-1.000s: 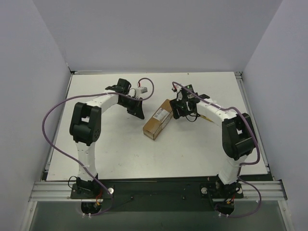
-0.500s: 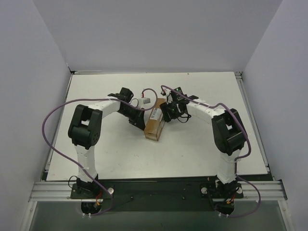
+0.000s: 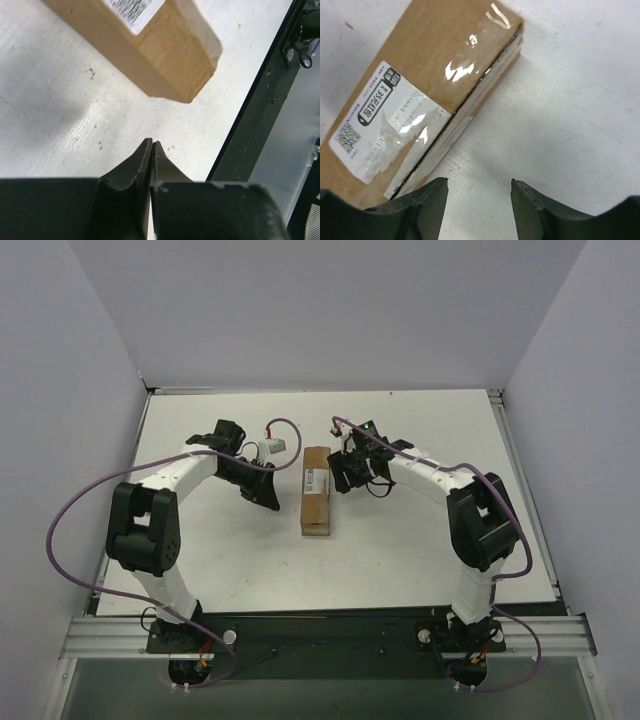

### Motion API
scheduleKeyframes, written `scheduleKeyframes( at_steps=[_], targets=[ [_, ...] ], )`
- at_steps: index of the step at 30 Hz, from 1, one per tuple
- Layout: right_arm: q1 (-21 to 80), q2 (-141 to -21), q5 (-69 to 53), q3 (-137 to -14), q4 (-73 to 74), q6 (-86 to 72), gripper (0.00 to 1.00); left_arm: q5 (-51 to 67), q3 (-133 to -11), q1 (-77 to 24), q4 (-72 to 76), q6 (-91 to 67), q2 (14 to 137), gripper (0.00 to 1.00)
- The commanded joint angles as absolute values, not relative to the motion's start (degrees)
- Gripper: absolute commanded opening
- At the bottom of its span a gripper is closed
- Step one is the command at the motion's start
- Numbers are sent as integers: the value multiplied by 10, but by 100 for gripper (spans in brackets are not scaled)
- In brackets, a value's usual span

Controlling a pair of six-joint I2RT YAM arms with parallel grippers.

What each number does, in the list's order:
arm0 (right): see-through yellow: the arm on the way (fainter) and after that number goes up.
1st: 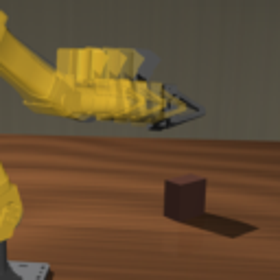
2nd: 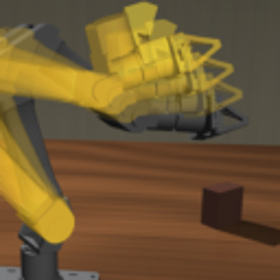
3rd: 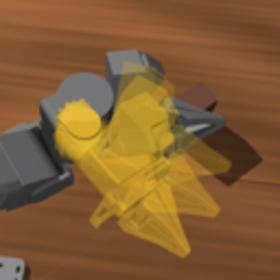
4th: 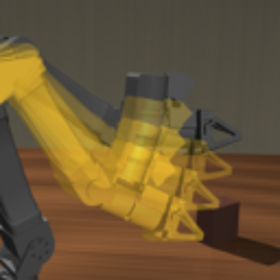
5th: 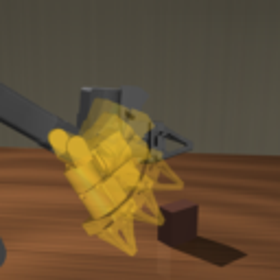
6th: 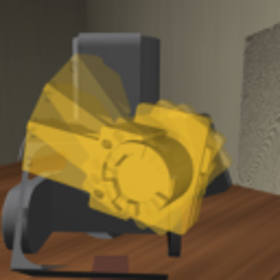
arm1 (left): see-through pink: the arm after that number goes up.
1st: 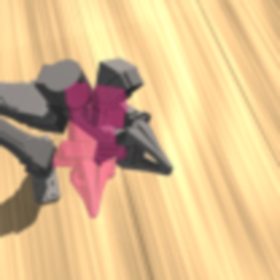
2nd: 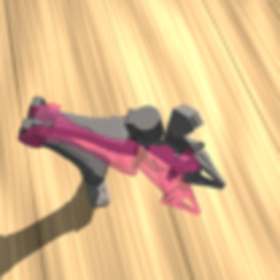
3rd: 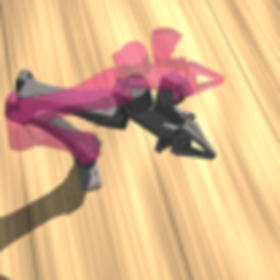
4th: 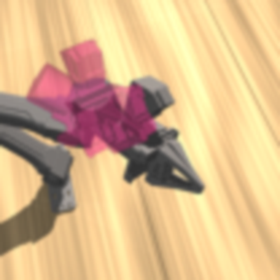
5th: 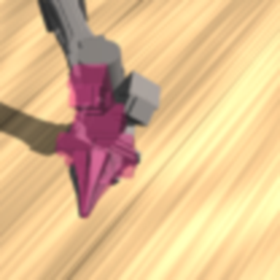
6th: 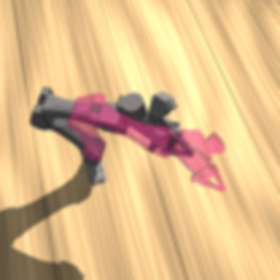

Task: Unpack the express box

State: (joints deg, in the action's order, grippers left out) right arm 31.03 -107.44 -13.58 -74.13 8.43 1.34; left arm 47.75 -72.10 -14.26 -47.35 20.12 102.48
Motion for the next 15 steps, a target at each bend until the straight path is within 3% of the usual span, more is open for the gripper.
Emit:
scheduleKeyframes(
  at_steps=[1, 4, 15],
  targets=[
    [275, -1012, -185, -755, 85, -30, 55, 504, -747, -149, -425, 203, 979, 6],
    [261, -1023, -233, -770, 83, -57, 55, 524, -801, -170, -412, 166, 1019, 0],
    [264, -1069, -320, -798, 52, -85, 61, 557, -911, -204, -407, 139, 1161, 0]
  ],
)
